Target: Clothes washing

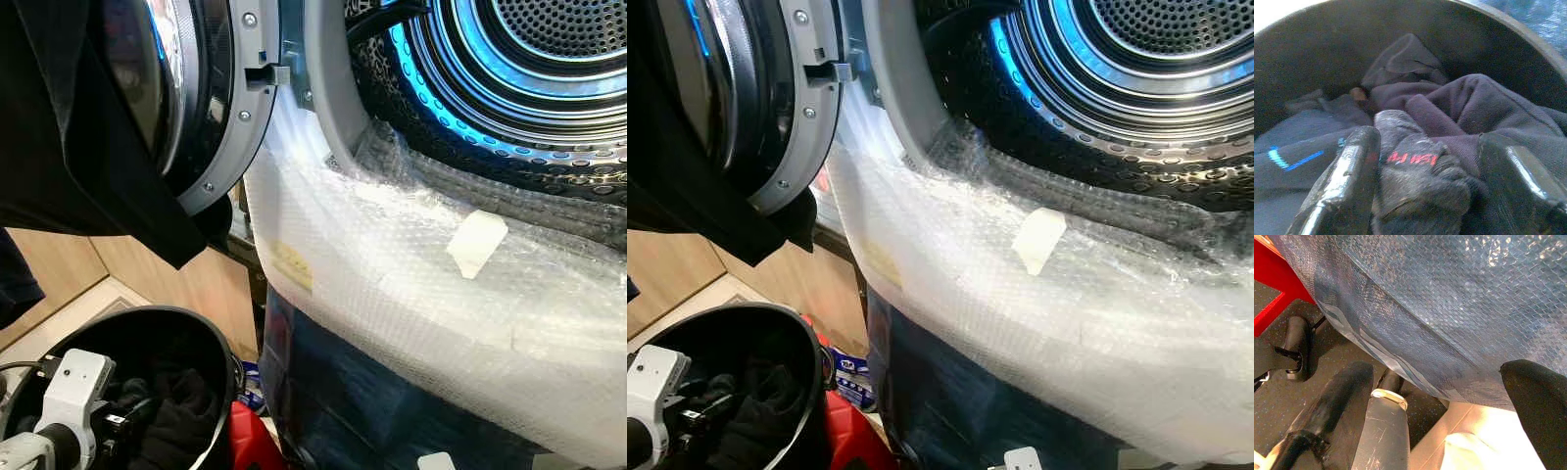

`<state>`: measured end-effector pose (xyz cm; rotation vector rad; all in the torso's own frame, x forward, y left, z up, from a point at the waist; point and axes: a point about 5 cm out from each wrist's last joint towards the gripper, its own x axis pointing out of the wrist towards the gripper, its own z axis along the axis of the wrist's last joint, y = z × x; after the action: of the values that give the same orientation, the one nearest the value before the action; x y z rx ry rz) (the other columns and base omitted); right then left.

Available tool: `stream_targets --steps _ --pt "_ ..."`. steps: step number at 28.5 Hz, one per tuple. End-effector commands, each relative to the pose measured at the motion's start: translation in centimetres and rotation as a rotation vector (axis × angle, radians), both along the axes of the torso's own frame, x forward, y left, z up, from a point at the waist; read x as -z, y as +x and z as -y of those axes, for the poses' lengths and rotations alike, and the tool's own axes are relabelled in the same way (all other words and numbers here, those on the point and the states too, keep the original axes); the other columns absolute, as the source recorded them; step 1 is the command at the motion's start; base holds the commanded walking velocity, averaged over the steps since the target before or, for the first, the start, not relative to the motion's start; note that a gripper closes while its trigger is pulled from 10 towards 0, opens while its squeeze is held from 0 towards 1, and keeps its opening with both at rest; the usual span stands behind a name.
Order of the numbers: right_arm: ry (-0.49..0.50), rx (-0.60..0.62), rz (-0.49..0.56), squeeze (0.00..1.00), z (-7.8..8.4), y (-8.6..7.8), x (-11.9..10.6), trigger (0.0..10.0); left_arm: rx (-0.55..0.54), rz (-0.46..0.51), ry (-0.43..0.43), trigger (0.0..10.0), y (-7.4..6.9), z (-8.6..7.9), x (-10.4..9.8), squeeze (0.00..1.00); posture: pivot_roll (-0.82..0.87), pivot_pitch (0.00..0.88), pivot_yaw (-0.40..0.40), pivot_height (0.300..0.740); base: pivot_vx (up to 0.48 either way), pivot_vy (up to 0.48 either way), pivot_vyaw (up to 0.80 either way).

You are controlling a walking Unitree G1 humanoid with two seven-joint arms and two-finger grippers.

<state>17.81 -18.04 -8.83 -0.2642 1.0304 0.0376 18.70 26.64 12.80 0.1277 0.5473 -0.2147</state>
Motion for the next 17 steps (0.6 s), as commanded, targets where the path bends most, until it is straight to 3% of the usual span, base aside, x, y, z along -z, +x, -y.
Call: stream_targets --steps 1,8,17 --pt "-0.001 -0.002 -0.019 0.00 0.1 -0.4 0.2 10.0 0.000 0.009 0.011 10.0 -0.4 -0.4 -0.9 0.00 0.30 0.073 0.001 0.740 0.000 0.000 0.00" --pt "0.002 -0.006 -0.017 0.00 -0.1 -0.3 0.1 10.0 -0.001 -0.013 0.049 10.0 -0.9 -0.9 -1.3 0.00 0.31 0.073 0.002 0.740 0.000 0.000 0.00" --pt "0.010 -0.011 -0.012 0.00 -0.5 -0.1 0.1 10.0 0.009 -0.087 0.048 10.0 -1.0 0.0 0.2 0.00 0.31 0.071 0.005 0.740 0.000 0.000 0.00"
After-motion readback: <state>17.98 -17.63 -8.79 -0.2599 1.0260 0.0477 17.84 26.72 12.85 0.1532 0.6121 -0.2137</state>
